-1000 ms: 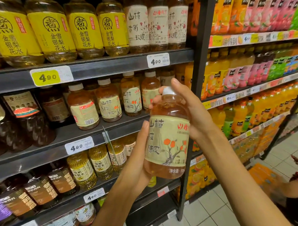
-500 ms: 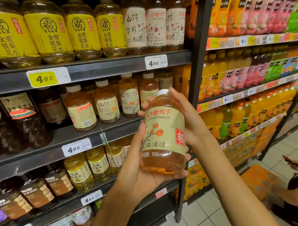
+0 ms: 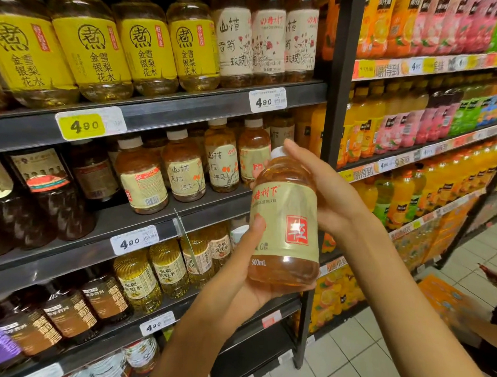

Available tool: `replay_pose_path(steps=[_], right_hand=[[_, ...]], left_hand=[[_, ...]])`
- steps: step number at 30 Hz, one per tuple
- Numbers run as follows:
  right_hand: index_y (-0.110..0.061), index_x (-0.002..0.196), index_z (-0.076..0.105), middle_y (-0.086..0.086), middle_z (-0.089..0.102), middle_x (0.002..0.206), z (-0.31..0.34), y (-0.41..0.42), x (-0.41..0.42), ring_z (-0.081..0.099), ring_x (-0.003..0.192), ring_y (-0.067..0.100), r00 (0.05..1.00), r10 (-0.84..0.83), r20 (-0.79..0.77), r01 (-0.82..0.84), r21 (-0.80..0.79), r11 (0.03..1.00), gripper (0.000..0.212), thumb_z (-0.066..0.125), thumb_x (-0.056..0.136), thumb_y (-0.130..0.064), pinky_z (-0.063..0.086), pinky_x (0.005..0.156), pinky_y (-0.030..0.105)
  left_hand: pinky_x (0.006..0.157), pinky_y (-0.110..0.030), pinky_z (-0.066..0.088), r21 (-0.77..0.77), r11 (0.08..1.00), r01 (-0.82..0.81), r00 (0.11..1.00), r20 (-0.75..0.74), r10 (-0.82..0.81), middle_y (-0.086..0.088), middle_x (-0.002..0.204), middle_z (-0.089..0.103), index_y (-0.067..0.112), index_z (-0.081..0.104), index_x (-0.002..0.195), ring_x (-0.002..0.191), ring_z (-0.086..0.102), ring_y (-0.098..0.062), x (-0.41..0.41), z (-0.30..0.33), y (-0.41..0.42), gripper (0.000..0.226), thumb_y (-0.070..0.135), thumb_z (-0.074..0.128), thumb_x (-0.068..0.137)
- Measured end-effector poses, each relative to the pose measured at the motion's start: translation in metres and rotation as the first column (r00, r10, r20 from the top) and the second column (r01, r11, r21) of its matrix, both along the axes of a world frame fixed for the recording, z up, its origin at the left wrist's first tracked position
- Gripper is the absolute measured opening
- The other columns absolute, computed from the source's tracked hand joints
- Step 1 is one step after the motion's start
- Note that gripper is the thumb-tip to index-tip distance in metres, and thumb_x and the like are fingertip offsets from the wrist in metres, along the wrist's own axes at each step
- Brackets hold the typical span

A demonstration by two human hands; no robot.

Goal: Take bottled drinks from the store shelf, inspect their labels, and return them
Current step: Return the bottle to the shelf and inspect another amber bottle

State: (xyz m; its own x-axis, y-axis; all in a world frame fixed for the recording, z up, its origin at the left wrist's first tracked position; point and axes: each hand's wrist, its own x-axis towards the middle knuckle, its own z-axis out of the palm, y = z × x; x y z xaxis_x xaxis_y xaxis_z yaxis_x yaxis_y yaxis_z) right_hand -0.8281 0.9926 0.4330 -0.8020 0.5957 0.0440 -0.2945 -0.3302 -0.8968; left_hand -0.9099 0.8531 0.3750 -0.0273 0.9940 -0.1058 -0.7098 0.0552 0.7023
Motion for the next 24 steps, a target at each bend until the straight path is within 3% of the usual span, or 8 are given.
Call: replay_pose_path(steps=[3,5,7,11,15,18,21,24], right_hand=[[-0.002,0.103,0.067,0.016,0.064,0.102,-0.002,0.001,0.0,0.055,0.113,0.033,0.994,0.102,-0.025,-0.104,-0.114,0.988,0.053,0.061,0.082,-0.05,0.045,0.099,0.044],[-0.002,0.093,0.069,0.016,0.065,0.101,-0.005,0.0,-0.004,0.058,0.112,0.034,0.989,0.131,-0.066,-0.141,-0.161,0.977,0.047,0.059,0.083,-0.046,0.039,0.105,0.047],[-0.002,0.103,0.062,0.014,0.063,0.099,-0.006,-0.001,-0.009,0.056,0.107,0.031,0.99,0.12,-0.075,-0.131,-0.169,0.977,0.04,0.058,0.087,-0.038,0.037,0.107,0.045],[-0.005,0.131,0.049,0.015,0.056,0.104,0.001,-0.003,-0.013,0.053,0.104,0.03,0.999,0.046,-0.017,-0.048,-0.198,0.979,0.049,0.056,0.091,-0.032,0.046,0.092,0.039],[-0.005,0.126,0.056,0.014,0.066,0.097,0.0,0.0,-0.015,0.065,0.091,0.028,0.999,-0.001,0.054,0.012,-0.202,0.979,0.042,0.055,0.094,-0.033,0.055,0.081,0.039],[-0.005,0.119,0.059,0.013,0.07,0.082,-0.008,0.003,-0.019,0.07,0.071,0.024,0.997,-0.001,0.079,0.019,-0.23,0.973,0.035,0.053,0.096,-0.031,0.059,0.061,0.033],[-0.006,0.108,0.062,0.011,0.069,0.075,-0.02,0.006,-0.019,0.069,0.065,0.022,0.996,0.028,0.088,-0.002,-0.276,0.961,0.028,0.054,0.093,-0.028,0.058,0.056,0.03],[-0.005,0.088,0.068,0.01,0.068,0.07,-0.028,0.004,-0.017,0.068,0.061,0.02,0.991,0.127,0.045,-0.104,-0.342,0.934,0.025,0.056,0.086,-0.026,0.056,0.053,0.027]], left_hand=[[0.078,-0.049,0.056,0.074,0.991,0.109,0.987,0.107,-0.117,-0.034,0.115,0.061,-0.005,0.053,0.129,0.096,0.066,-0.043,0.003,0.006,-0.003,0.094,0.047,0.086,0.058],[0.083,-0.044,0.055,0.138,0.974,0.179,0.977,0.092,-0.193,-0.031,0.11,0.064,-0.009,0.061,0.119,0.097,0.067,-0.037,0.005,0.006,-0.004,0.08,0.054,0.075,0.071],[0.086,-0.042,0.055,0.15,0.97,0.194,0.973,0.099,-0.21,-0.03,0.11,0.064,-0.01,0.062,0.115,0.099,0.066,-0.036,0.005,0.006,-0.003,0.08,0.058,0.069,0.074],[0.083,-0.048,0.056,-0.011,0.993,0.119,0.991,-0.057,-0.12,-0.033,0.113,0.062,-0.008,0.058,0.122,0.097,0.066,-0.041,-0.001,0.013,-0.003,0.09,0.069,0.052,0.074],[0.078,-0.054,0.052,-0.166,0.985,0.044,0.983,-0.166,-0.072,-0.032,0.118,0.061,0.005,0.049,0.132,0.098,0.063,-0.047,-0.018,0.027,0.003,0.091,0.061,0.05,0.06],[0.076,-0.051,0.057,-0.146,0.987,0.073,0.992,-0.091,-0.087,-0.032,0.104,0.066,-0.001,0.05,0.127,0.086,0.068,-0.042,-0.018,0.022,-0.001,0.092,0.059,0.057,0.059],[0.087,-0.051,0.054,-0.066,0.994,0.09,0.996,0.034,-0.088,-0.033,0.115,0.061,-0.002,0.046,0.131,0.099,0.065,-0.043,-0.017,0.01,-0.006,0.08,0.053,0.066,0.076],[0.085,-0.051,0.054,-0.023,0.99,0.142,0.978,0.158,-0.136,-0.034,0.124,0.055,-0.002,0.042,0.136,0.107,0.061,-0.046,-0.022,0.009,-0.006,0.085,0.046,0.07,0.072]])
